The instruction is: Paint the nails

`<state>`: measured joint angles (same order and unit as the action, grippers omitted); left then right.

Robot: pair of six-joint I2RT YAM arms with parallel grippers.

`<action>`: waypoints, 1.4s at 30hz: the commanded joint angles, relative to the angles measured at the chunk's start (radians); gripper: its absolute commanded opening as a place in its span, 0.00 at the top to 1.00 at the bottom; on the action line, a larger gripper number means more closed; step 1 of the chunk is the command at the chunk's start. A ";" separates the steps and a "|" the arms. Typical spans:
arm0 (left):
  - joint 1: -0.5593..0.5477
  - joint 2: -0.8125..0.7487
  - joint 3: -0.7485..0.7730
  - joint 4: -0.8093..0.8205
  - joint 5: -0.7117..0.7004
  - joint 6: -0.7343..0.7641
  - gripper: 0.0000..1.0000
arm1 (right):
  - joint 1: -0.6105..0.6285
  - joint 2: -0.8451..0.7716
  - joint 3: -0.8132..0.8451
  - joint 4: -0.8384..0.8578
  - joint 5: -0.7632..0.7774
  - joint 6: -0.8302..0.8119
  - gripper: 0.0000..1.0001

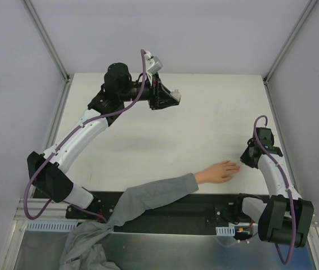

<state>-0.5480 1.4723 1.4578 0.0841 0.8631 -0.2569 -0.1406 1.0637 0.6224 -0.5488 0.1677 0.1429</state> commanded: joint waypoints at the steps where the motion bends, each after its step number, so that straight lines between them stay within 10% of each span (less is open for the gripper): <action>1: 0.011 -0.010 0.013 0.049 0.030 -0.025 1.00 | -0.007 0.013 -0.003 0.016 0.006 -0.008 1.00; 42: 0.020 -0.020 -0.007 0.059 0.031 -0.036 1.00 | -0.008 0.036 0.011 0.006 0.052 0.006 1.00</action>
<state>-0.5346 1.4723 1.4563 0.0914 0.8635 -0.2787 -0.1406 1.1149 0.6224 -0.5430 0.2024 0.1448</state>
